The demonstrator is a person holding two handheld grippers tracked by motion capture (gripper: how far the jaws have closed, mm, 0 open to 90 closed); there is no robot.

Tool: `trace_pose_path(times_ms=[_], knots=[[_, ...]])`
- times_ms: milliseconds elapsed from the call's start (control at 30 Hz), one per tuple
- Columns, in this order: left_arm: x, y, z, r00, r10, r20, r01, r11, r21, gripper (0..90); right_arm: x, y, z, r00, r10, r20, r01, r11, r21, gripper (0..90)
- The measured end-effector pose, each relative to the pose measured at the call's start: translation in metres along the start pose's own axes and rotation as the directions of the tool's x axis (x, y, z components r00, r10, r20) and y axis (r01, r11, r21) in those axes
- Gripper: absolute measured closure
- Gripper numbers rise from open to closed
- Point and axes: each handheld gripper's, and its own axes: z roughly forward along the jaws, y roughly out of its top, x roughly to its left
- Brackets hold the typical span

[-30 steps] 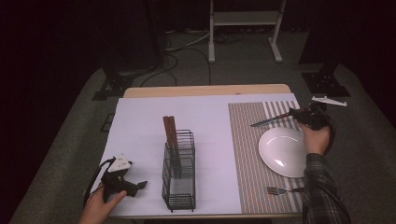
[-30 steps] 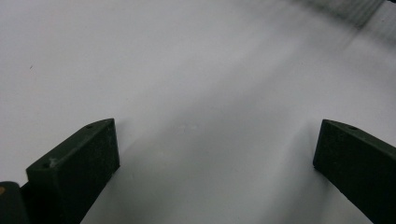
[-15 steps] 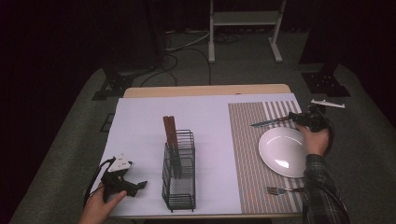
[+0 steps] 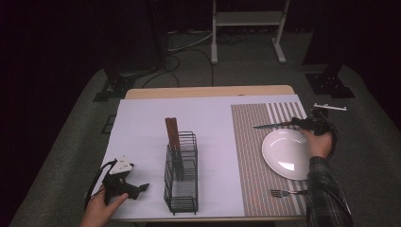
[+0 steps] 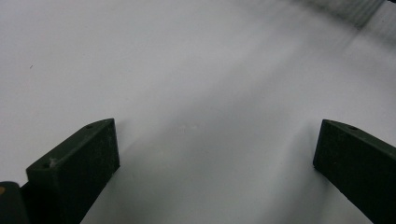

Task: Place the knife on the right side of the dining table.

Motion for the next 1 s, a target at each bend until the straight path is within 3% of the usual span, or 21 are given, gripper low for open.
trace_pose_path(times_ms=[367,667,800,1000], knots=[[0.0,0.0,0.0,1.0,0.0,0.0,0.0,1.0,0.0,0.0,0.002,0.001,0.006,0.9991,-0.006,0.042,0.004,0.999,0.054,31.5],[0.0,0.0,0.0,1.0,0.0,0.0,0.0,1.0,0.0,0.0,0.005,0.001,0.0,0.9966,-0.037,0.073,0.034,0.999,0.038,29.5],[0.0,0.0,0.0,1.0,0.0,0.0,0.0,1.0,0.0,0.0,0.013,0.003,-0.008,0.9916,-0.09,0.092,0.089,0.996,0.017,26.5],[0.0,0.0,0.0,1.0,0.0,0.0,0.0,1.0,0.0,0.0,0.034,0.002,-0.022,0.9845,-0.167,0.055,0.168,0.986,-0.015,20.3]])
